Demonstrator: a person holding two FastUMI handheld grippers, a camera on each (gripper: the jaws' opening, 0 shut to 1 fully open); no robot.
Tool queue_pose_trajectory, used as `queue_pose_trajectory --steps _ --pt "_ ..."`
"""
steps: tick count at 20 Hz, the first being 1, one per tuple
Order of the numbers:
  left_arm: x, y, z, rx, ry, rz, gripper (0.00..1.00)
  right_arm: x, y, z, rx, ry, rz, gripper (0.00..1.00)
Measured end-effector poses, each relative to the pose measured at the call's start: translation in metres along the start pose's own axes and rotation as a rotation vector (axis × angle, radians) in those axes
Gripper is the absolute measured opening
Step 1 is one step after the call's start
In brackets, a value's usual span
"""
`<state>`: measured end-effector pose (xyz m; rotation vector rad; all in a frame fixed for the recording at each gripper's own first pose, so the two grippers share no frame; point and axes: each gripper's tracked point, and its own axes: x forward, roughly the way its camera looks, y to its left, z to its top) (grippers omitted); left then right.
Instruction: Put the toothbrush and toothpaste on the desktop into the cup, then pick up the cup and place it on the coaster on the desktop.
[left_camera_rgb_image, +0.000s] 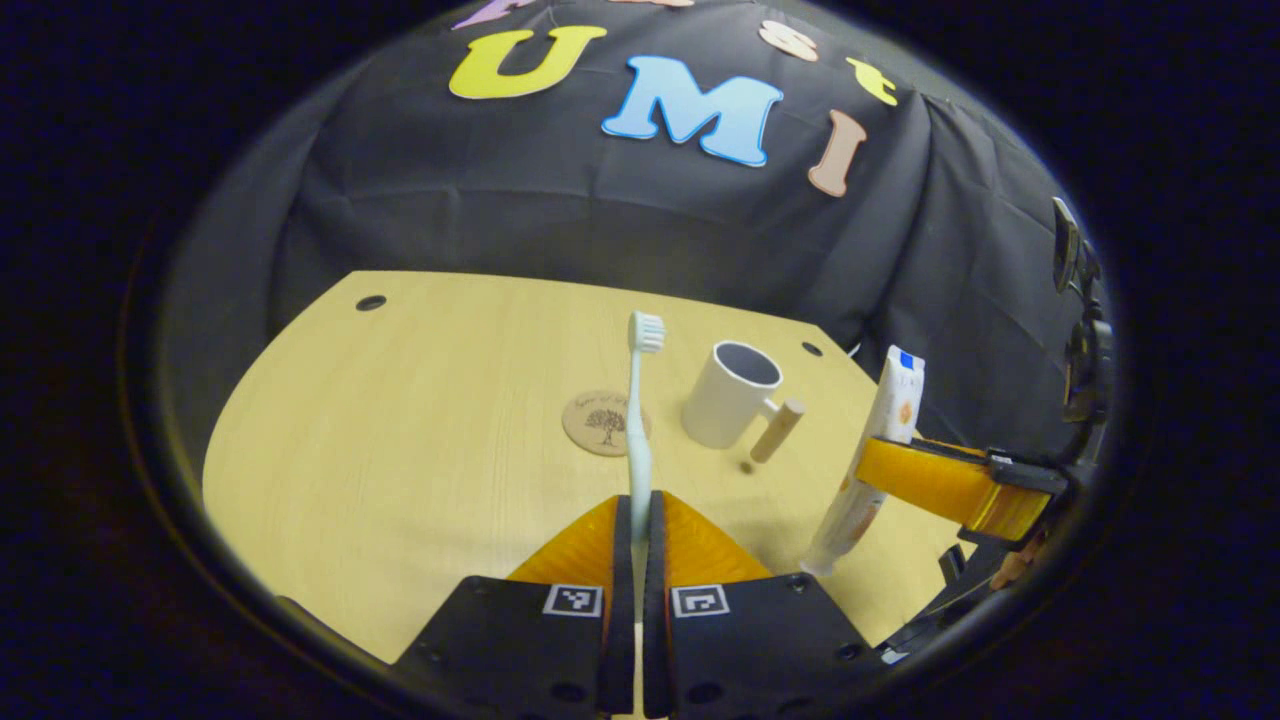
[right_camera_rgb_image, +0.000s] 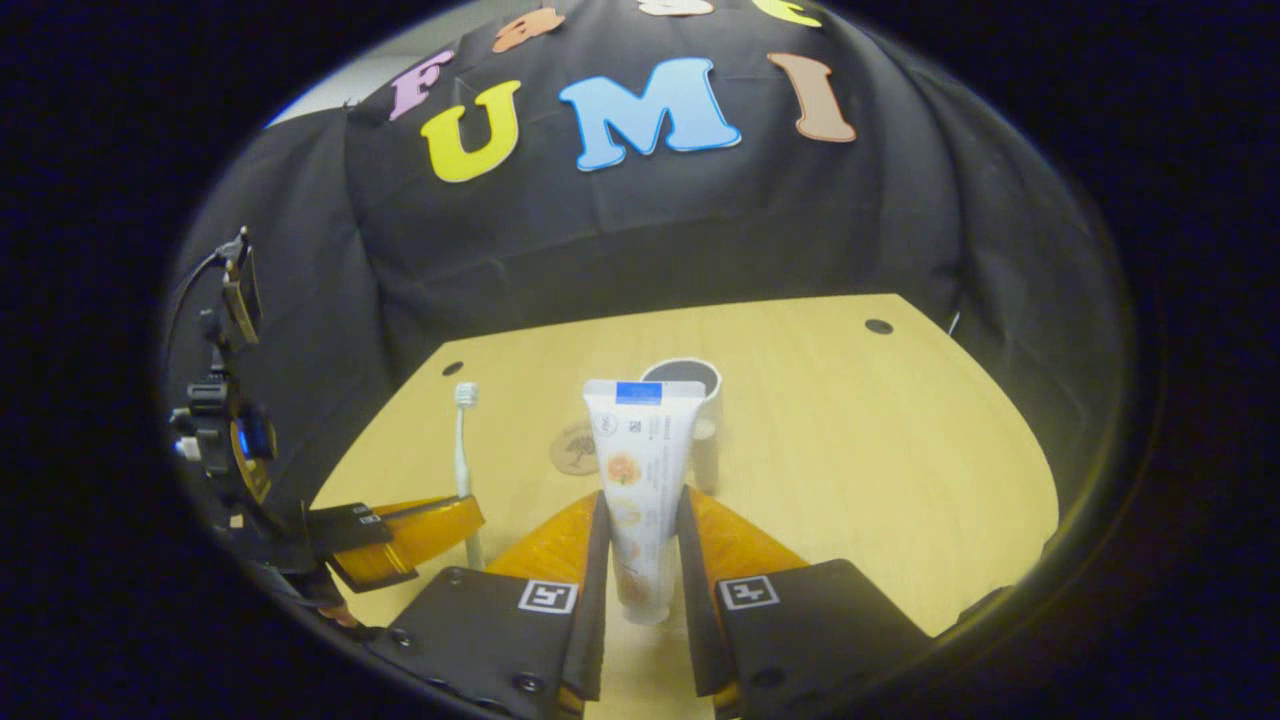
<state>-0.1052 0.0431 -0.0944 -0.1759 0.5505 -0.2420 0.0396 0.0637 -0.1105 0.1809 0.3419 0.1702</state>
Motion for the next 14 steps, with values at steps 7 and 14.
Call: queue_pose_trajectory --steps 7,14 --pt "-0.001 -0.006 0.062 0.051 -0.163 -0.012 0.11 0.012 -0.003 0.074 -0.040 -0.179 -0.006 0.38" --pt "0.004 -0.012 0.102 0.079 -0.253 -0.022 0.11 0.053 -0.013 0.119 0.011 -0.278 -0.025 0.37"
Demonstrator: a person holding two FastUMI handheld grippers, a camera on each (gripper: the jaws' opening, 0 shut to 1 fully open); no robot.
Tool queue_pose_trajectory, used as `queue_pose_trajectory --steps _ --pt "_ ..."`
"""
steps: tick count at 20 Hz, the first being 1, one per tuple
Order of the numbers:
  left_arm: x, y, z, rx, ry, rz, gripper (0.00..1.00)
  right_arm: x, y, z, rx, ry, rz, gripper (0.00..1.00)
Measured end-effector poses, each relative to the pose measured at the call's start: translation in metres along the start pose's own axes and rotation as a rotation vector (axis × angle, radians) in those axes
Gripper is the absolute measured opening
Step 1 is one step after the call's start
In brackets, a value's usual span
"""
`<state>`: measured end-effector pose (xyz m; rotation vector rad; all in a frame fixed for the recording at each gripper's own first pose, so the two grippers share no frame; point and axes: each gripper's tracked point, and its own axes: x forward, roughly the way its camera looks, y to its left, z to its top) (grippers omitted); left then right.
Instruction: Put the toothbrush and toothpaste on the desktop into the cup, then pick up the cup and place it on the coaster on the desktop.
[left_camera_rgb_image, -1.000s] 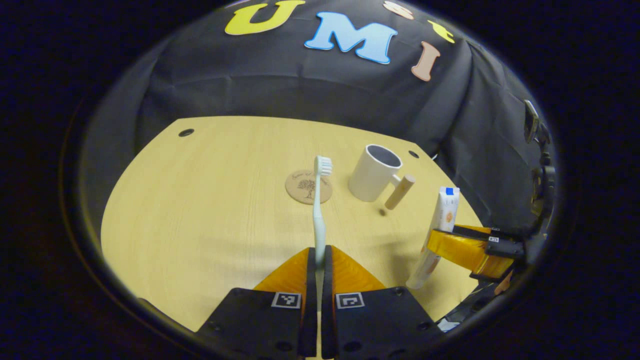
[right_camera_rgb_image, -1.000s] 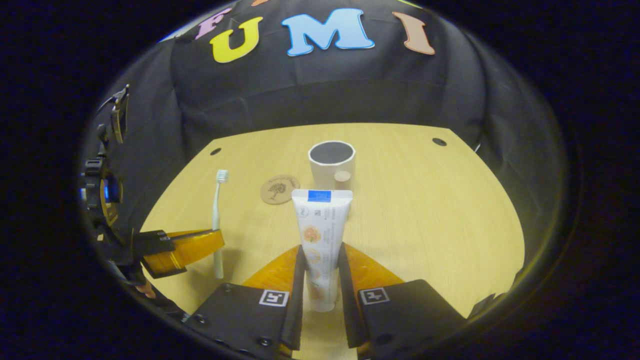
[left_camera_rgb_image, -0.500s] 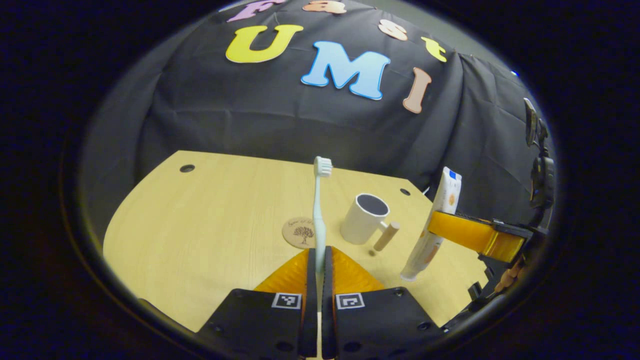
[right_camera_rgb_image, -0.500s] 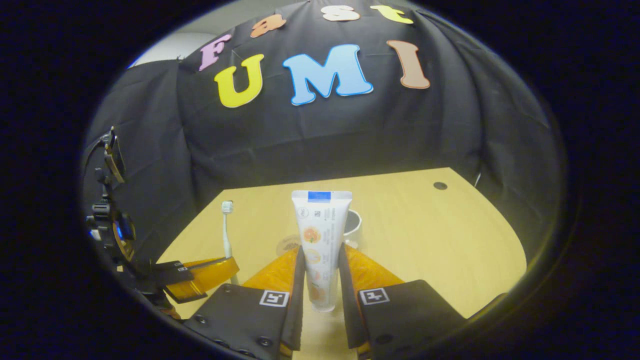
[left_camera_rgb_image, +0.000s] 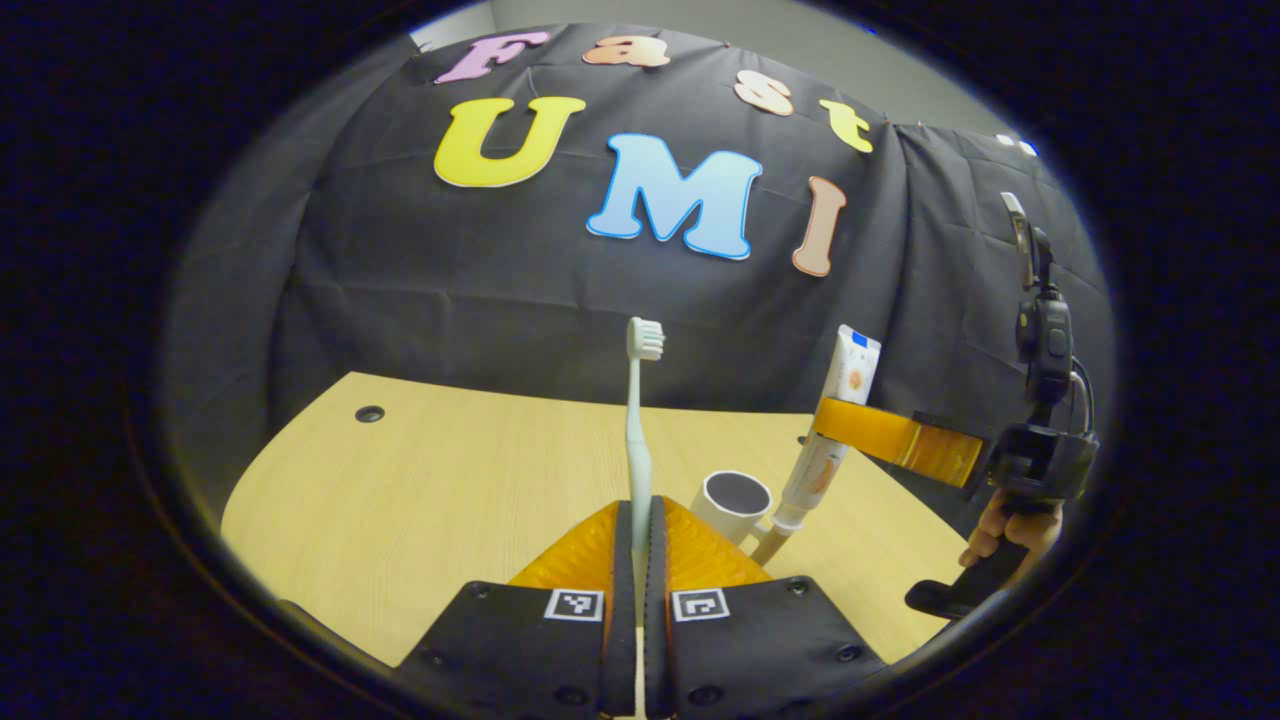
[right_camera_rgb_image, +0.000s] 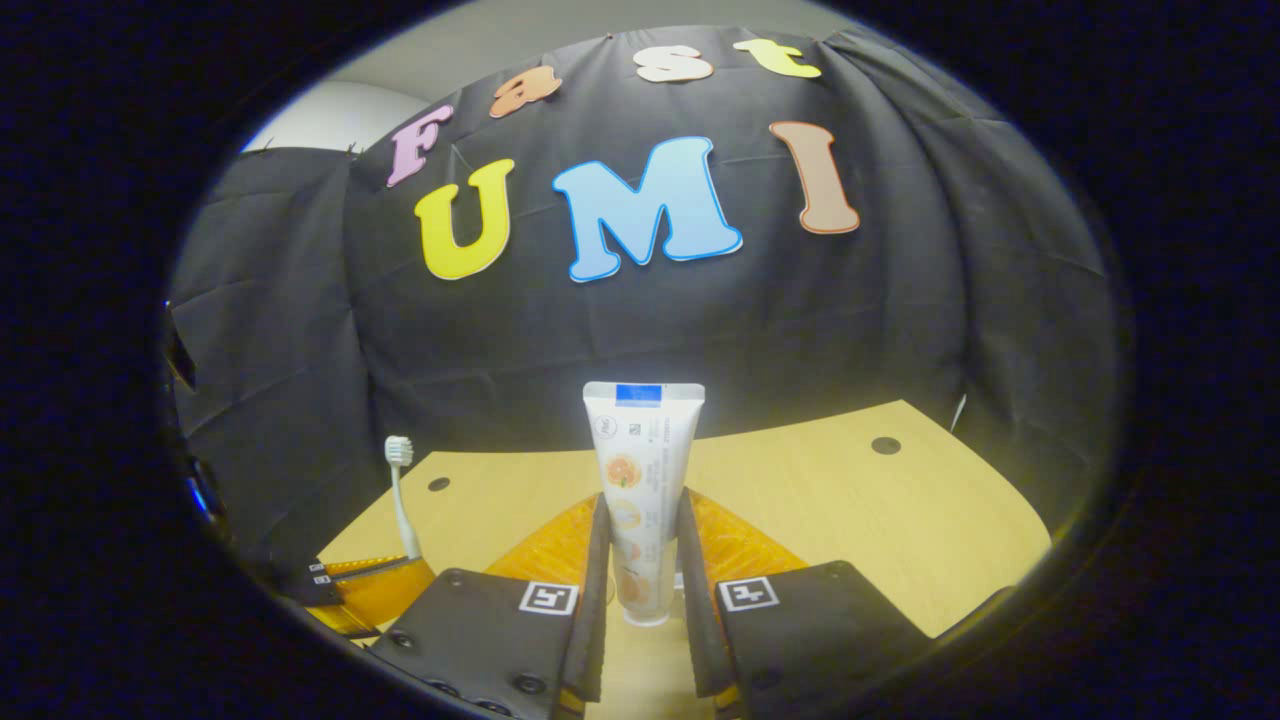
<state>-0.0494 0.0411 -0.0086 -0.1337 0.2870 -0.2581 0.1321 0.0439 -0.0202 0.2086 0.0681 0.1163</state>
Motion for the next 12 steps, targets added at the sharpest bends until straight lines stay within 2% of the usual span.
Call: queue_pose_trajectory --steps 3,4,5,6,8,9,10,11,12 --pt "0.007 -0.001 0.006 0.025 -0.012 -0.001 0.11 0.021 -0.012 0.005 0.000 -0.037 -0.023 0.37" --pt "0.008 -0.001 0.007 0.026 -0.014 -0.002 0.11 0.026 -0.014 0.006 -0.003 -0.050 -0.026 0.31" --pt "0.009 -0.002 0.008 0.022 -0.016 -0.003 0.11 0.033 -0.015 0.007 -0.008 -0.059 -0.024 0.38" --pt "0.010 -0.001 0.009 0.022 -0.015 -0.002 0.11 0.040 -0.017 0.006 -0.016 -0.064 -0.026 0.38" --pt "0.011 -0.001 0.013 0.031 -0.021 -0.001 0.11 0.054 -0.019 -0.003 -0.032 -0.050 -0.029 0.38" --pt "0.010 -0.002 0.014 0.038 -0.024 -0.001 0.11 0.060 -0.019 -0.009 -0.040 -0.034 -0.031 0.31" --pt "0.009 -0.002 0.016 0.041 -0.027 -0.003 0.11 0.065 -0.020 -0.017 -0.050 -0.018 -0.033 0.38" --pt "0.009 -0.003 0.018 0.042 -0.031 -0.004 0.12 0.070 -0.019 -0.023 -0.062 -0.009 -0.035 0.31" --pt "0.009 -0.003 0.018 0.041 -0.035 -0.005 0.12 0.076 -0.018 -0.030 -0.077 -0.001 -0.035 0.31"
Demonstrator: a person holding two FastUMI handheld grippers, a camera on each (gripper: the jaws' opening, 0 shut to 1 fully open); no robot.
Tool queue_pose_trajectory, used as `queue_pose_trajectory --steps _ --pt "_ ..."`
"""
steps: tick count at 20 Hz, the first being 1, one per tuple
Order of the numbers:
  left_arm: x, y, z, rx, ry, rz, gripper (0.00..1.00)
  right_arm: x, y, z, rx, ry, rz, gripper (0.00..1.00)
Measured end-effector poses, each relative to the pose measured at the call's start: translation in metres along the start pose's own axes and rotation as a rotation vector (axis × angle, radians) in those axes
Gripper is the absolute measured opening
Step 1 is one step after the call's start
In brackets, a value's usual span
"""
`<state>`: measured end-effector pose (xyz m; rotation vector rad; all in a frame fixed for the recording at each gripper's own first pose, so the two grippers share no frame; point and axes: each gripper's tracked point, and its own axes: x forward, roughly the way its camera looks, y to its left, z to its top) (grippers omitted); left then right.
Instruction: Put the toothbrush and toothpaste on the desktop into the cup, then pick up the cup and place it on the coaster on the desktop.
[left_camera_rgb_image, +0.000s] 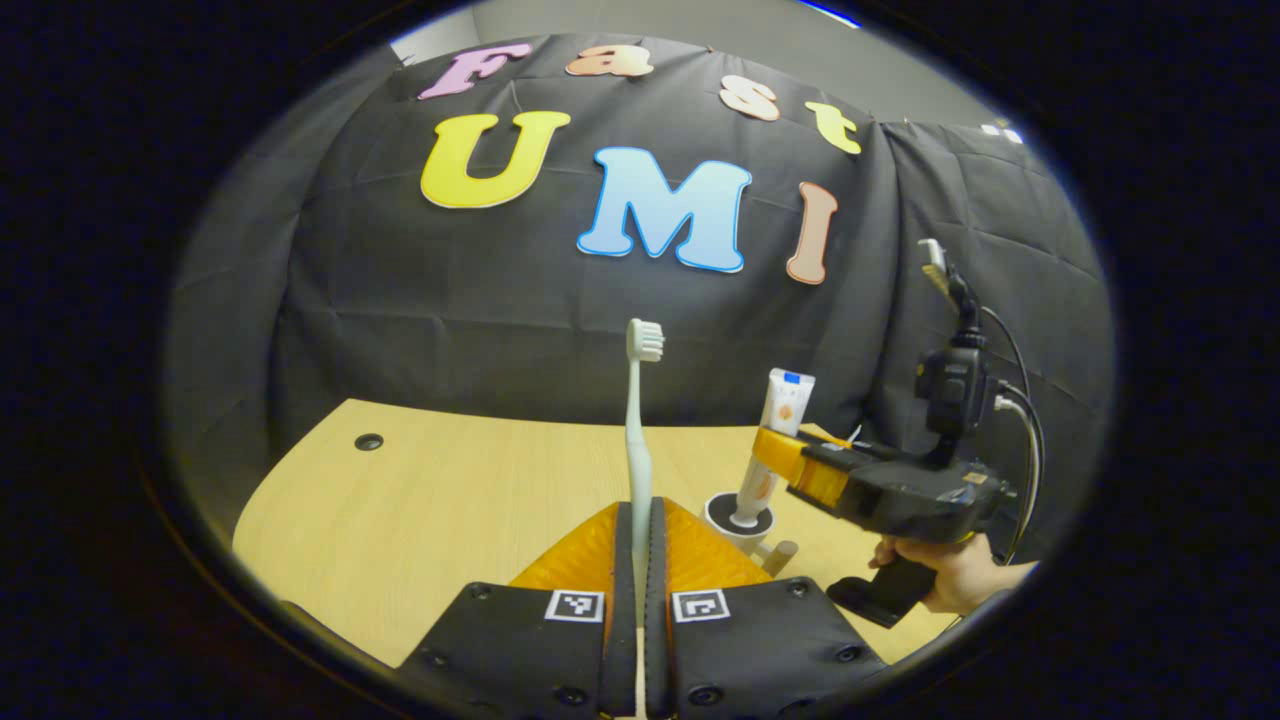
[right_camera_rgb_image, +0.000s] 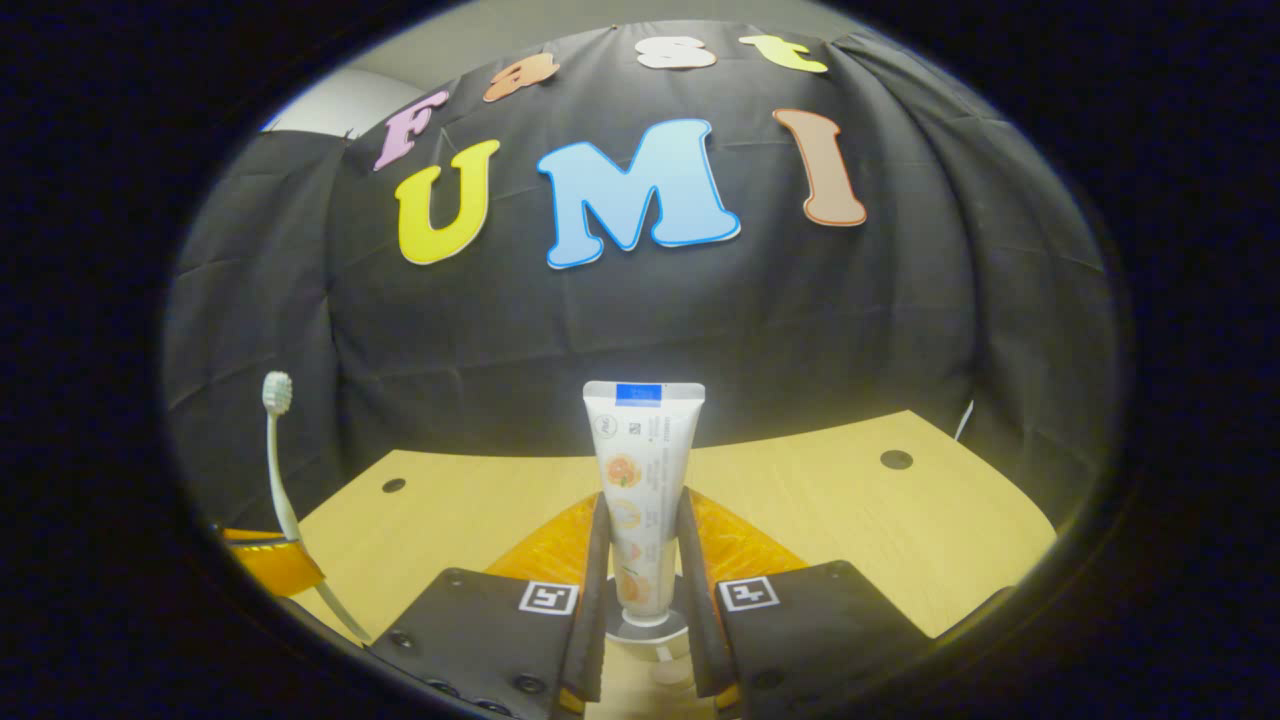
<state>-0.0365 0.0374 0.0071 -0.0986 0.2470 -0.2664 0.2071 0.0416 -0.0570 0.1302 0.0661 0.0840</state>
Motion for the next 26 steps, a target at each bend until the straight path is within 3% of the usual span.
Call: queue_pose_trajectory --steps 6,8,12,13,14,15,16,20,23,26 --pt "0.000 0.001 -0.003 0.007 0.020 -0.002 0.11 0.014 -0.002 -0.048 -0.064 0.105 -0.032 0.32" --pt "0.002 0.002 -0.003 0.010 0.026 -0.003 0.11 0.017 -0.003 -0.060 -0.082 0.141 -0.038 0.41" --pt "0.005 -0.001 -0.005 0.006 0.035 -0.006 0.11 0.010 -0.006 -0.056 -0.094 0.145 -0.050 0.42" --pt "0.005 -0.002 -0.005 0.007 0.035 -0.005 0.11 0.009 -0.007 -0.054 -0.093 0.143 -0.051 0.49" --pt "0.006 -0.004 -0.005 0.009 0.035 -0.004 0.11 0.008 -0.006 -0.056 -0.093 0.144 -0.052 0.45" --pt "0.006 -0.005 -0.005 0.011 0.034 -0.005 0.11 0.008 -0.007 -0.055 -0.096 0.143 -0.057 0.49" --pt "0.007 -0.006 -0.004 0.014 0.033 -0.006 0.11 0.006 -0.009 -0.054 -0.100 0.141 -0.054 0.46" --pt "0.009 -0.013 -0.002 0.020 0.025 -0.007 0.11 -0.002 -0.009 -0.050 -0.104 0.140 -0.038 0.71" --pt "0.014 -0.018 0.001 0.018 0.012 -0.014 0.11 -0.017 -0.009 -0.036 -0.103 0.117 -0.028 0.79" --pt "0.024 -0.027 0.007 0.006 -0.014 -0.036 0.11 -0.040 -0.012 -0.013 -0.106 0.063 -0.026 0.80"
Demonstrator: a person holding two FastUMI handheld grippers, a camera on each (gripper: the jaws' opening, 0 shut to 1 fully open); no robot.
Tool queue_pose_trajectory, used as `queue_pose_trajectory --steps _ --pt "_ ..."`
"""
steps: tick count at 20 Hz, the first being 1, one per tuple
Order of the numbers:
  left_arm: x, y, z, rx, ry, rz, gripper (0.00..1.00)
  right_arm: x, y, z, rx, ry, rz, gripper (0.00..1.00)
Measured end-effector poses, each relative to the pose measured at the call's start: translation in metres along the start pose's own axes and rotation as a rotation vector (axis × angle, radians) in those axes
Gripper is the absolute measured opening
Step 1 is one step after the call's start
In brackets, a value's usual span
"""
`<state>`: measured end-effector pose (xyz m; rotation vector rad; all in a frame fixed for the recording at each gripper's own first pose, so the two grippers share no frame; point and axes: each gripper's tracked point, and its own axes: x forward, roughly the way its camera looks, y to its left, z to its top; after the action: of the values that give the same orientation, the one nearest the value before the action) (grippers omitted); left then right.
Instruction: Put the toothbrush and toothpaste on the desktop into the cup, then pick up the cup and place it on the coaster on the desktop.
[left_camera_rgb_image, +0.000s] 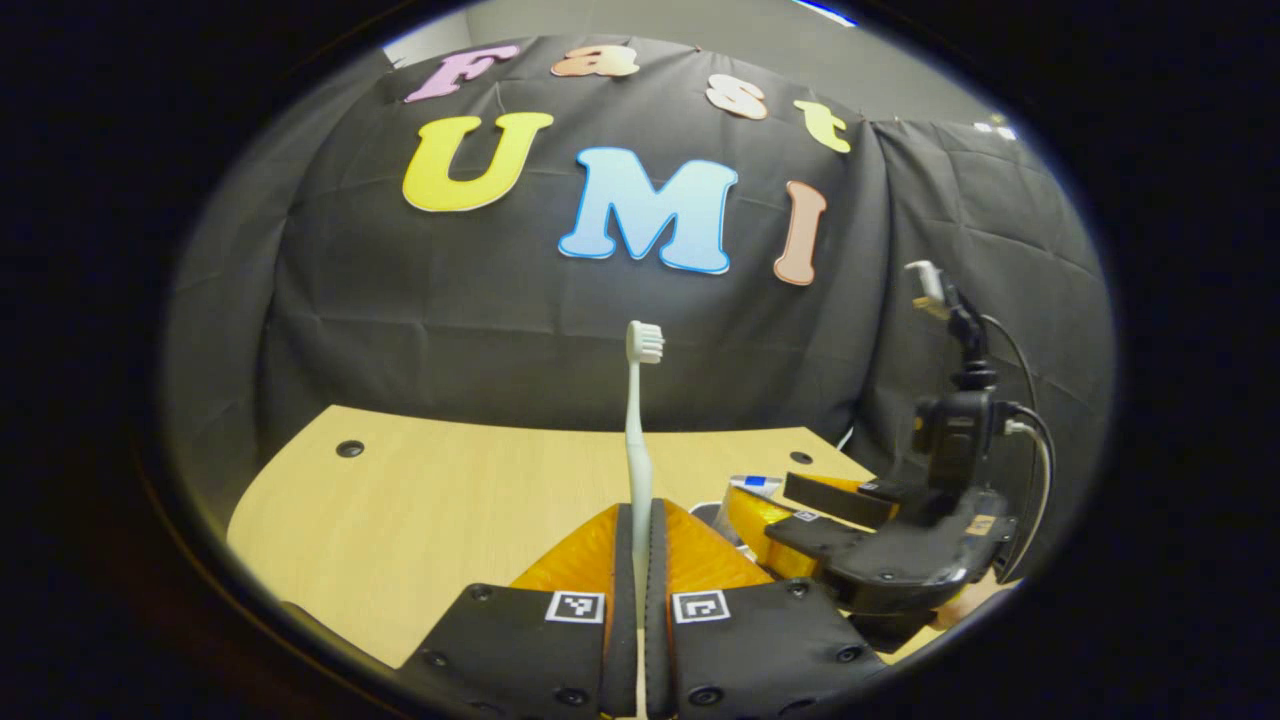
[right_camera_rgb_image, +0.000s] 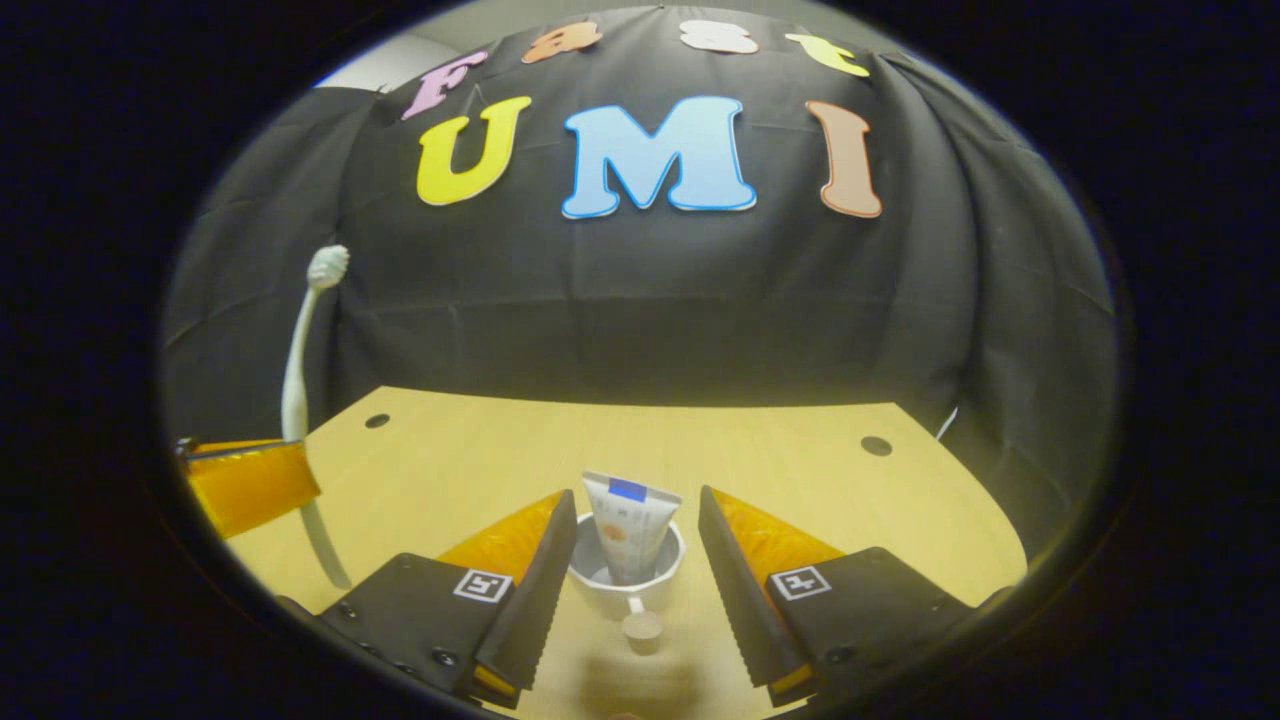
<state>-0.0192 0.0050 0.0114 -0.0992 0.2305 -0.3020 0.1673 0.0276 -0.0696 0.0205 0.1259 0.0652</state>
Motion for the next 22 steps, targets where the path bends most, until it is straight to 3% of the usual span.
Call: queue_pose_trajectory --steps 6,11,22 --pt "0.026 -0.020 0.014 -0.003 -0.071 -0.067 0.11 -0.057 -0.021 0.031 0.014 -0.087 -0.039 0.79" --pt "0.053 -0.036 0.025 -0.018 -0.135 -0.137 0.11 -0.107 -0.036 0.032 0.040 -0.086 -0.084 0.82" --pt "0.104 -0.070 -0.001 -0.016 -0.162 -0.260 0.12 -0.152 -0.064 -0.008 0.054 0.013 -0.176 0.82"
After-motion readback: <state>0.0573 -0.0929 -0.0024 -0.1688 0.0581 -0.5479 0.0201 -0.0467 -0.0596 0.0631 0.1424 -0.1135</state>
